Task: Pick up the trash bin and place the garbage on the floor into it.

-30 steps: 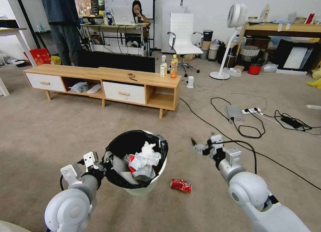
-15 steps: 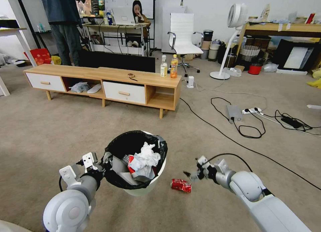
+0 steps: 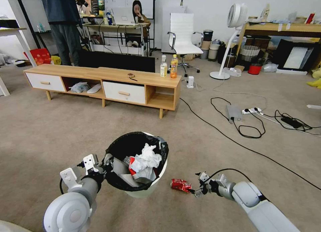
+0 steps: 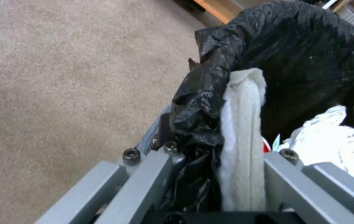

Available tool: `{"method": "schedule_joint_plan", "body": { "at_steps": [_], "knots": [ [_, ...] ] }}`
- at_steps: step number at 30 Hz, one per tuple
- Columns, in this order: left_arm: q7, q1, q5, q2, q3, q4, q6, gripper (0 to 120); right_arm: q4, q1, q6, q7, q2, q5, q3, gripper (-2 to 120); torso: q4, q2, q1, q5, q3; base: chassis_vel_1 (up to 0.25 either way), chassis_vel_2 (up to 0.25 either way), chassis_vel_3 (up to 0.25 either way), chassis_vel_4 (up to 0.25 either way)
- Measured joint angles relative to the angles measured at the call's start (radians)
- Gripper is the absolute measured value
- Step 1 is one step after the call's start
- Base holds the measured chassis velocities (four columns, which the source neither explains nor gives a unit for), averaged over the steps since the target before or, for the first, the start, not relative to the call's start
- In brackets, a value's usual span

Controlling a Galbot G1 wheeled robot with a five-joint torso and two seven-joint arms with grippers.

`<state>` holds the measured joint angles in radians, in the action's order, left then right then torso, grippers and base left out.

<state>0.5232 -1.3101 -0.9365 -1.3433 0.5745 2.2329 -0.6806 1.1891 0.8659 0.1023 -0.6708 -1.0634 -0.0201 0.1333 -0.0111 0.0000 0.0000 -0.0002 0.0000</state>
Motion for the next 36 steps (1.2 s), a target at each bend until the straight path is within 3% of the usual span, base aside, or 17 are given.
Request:
{"method": "schedule_joint_plan", "body": {
  "at_steps": [17,36],
  "knots": [
    [-0.012,-0.028,0.021,-0.003,-0.008,0.003,0.009,7,-0.351,-0.161,-0.161,0.046,-0.191,0.025,-0.002,100,0.0002,0.000,0.000,0.0000,0.000,0.000,0.000,0.000,0.000],
    [-0.021,-0.034,0.028,-0.006,-0.004,-0.010,0.014,7,-0.566,-0.225,-0.208,0.078,-0.276,0.125,0.007,100,0.0002,0.000,0.000,0.0002,0.000,0.000,0.000,0.000,0.000]
  ]
}}
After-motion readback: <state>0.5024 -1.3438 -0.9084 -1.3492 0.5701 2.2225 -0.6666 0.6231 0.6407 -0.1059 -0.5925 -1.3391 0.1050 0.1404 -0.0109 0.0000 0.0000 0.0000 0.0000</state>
